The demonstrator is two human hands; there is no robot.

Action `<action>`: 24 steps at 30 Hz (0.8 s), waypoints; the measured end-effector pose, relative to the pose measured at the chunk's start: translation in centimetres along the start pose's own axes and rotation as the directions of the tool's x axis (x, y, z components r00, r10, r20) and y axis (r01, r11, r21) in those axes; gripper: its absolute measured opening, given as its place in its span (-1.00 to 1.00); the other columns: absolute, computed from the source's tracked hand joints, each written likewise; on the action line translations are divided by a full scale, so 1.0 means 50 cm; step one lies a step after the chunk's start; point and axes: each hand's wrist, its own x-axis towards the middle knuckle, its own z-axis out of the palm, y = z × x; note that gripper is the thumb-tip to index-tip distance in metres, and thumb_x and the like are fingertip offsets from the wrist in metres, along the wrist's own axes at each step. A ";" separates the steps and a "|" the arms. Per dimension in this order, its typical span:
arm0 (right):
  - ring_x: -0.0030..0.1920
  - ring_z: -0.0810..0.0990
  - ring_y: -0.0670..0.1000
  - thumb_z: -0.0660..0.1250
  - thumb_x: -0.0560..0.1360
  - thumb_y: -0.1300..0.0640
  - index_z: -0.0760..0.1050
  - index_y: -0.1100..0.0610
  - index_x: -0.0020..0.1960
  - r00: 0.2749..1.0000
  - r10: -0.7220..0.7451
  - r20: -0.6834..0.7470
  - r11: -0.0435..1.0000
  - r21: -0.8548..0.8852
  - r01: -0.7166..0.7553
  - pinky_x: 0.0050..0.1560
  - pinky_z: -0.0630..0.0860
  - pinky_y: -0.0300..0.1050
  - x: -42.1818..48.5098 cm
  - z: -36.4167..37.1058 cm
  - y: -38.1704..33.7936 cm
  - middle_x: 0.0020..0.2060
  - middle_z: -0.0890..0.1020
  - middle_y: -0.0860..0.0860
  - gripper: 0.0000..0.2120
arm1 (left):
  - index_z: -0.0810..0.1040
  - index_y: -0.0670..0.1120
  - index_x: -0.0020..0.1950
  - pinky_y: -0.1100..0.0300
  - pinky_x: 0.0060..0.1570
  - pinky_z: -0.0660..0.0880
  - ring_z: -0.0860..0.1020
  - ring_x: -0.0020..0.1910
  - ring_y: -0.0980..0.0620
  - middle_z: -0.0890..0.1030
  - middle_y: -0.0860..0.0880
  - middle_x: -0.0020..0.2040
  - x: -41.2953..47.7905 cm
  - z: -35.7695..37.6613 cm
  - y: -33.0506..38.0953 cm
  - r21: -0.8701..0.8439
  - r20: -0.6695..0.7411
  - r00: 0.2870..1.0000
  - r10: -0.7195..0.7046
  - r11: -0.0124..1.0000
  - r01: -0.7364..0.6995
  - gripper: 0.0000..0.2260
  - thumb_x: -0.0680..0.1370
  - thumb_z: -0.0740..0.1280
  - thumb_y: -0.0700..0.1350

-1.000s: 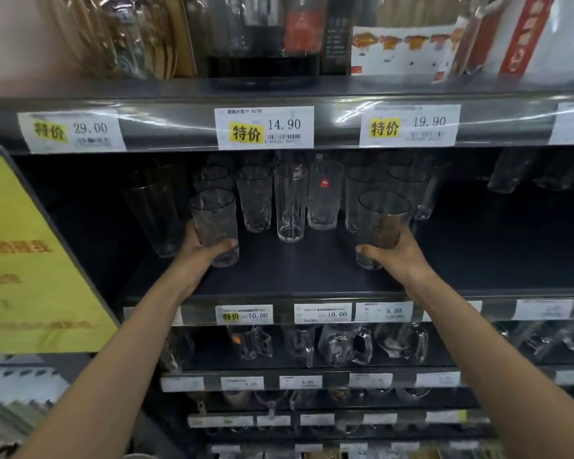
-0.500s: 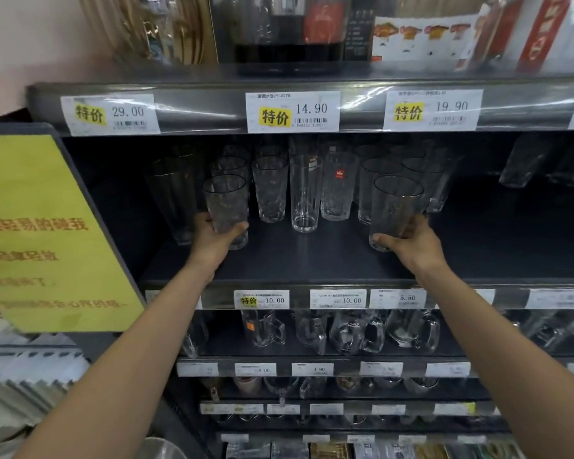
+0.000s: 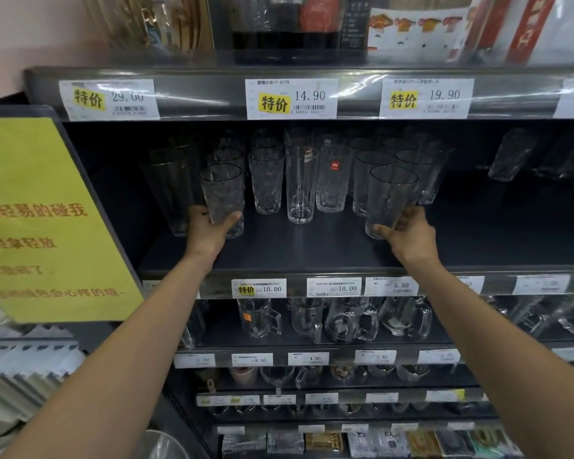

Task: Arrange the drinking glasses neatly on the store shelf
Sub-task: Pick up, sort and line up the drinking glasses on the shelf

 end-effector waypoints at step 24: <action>0.19 0.60 0.10 0.56 0.41 0.03 0.38 0.13 0.32 1.000 -0.019 -0.002 0.998 -0.065 0.018 0.30 0.49 0.06 -0.008 0.008 -0.004 0.14 0.65 0.06 -0.41 | 0.48 -0.13 0.39 0.19 0.26 0.43 0.52 0.18 0.10 0.56 0.03 0.19 0.020 -0.011 -0.022 -0.081 0.065 0.994 0.085 0.994 -0.080 -0.60 0.56 0.42 -0.18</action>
